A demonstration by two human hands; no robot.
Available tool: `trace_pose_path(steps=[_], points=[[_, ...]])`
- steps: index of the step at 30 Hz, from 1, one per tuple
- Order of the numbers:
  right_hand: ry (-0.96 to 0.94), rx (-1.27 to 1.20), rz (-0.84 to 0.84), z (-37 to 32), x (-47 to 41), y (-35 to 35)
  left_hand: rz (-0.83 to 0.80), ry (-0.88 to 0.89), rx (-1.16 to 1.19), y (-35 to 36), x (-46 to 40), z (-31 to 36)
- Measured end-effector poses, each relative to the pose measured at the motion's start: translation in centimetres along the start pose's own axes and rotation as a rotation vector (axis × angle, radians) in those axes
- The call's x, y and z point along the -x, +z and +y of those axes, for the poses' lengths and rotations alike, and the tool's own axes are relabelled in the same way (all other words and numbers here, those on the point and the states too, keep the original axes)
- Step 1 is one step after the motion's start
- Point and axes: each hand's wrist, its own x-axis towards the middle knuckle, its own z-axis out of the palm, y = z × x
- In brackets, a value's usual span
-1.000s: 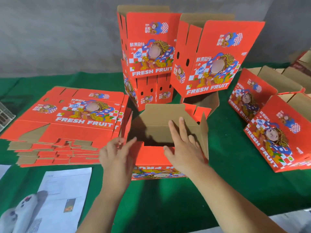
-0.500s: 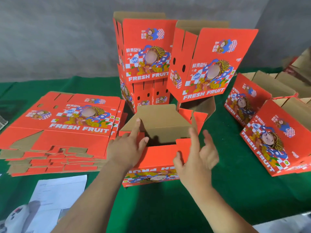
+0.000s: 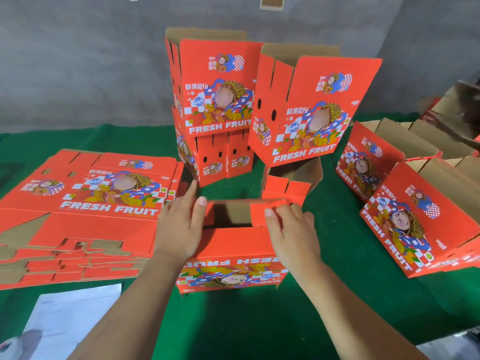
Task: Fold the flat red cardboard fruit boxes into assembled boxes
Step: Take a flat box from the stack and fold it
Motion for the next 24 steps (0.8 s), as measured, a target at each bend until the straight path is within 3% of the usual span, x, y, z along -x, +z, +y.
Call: trace_pose_path(steps=[4, 6, 8, 12, 16, 24], points=[[0.099, -0.012, -0.151, -0.9, -1.5, 0.4, -0.064, -0.141, 0.073, 0.0, -0.1, 0.3], [0.097, -0.083, -0.125, -0.8, -1.4, 0.6, -0.110, -0.215, 0.126, 0.0, -0.3, 0.2], [0.058, -0.149, -0.129, -0.4, -1.4, 0.4, -0.133, -0.229, 0.147, -0.4, -0.2, 0.0], [0.077, -0.292, -0.320, 0.2, -2.9, -0.2, -0.253, -0.221, 0.122, -0.8, -0.2, -0.6], [0.063, 0.052, -0.379, 0.3, -2.9, 0.8, -0.277, -0.239, -0.056, -0.1, -0.3, 0.7], [0.235, 0.224, -0.305, -0.6, -3.0, 2.4, -0.275, -0.281, -0.273, 0.4, 0.0, 1.8]])
